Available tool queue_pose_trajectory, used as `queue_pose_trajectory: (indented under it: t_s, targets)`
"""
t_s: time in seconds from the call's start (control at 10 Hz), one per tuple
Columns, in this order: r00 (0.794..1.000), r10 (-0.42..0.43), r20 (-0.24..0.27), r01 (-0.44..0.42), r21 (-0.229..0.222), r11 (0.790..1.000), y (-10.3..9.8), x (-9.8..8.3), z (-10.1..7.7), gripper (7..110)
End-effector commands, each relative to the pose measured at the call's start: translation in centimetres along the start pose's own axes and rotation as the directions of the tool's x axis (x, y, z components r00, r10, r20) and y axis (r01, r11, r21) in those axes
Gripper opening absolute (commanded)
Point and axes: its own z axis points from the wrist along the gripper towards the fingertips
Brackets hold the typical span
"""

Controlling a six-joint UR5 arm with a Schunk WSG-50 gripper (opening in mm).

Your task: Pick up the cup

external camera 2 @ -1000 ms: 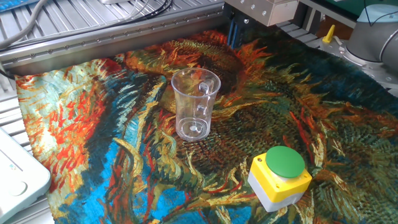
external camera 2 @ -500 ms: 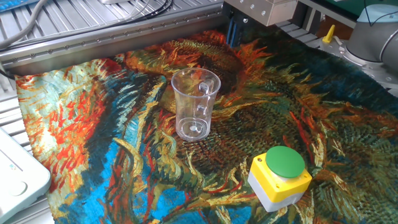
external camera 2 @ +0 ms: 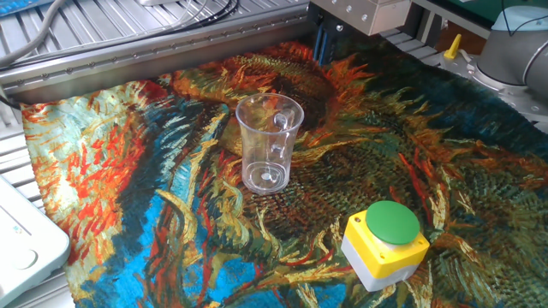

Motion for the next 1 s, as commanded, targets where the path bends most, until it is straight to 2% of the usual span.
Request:
queue_pose_trajectory:
  t_s: [0.0,0.4,0.9]
  targets:
    - [1.0,0.009,0.015,-0.009,-0.023,1.0,0.46,-0.4,-0.17,7]
    - [1.0,0.02,0.015,-0.019,-0.021,1.0,0.32,-0.38,-0.03,7]
    - [1.0,0.025,0.012,-0.024,-0.052,0.998,1.06,-0.29,-0.02,7]
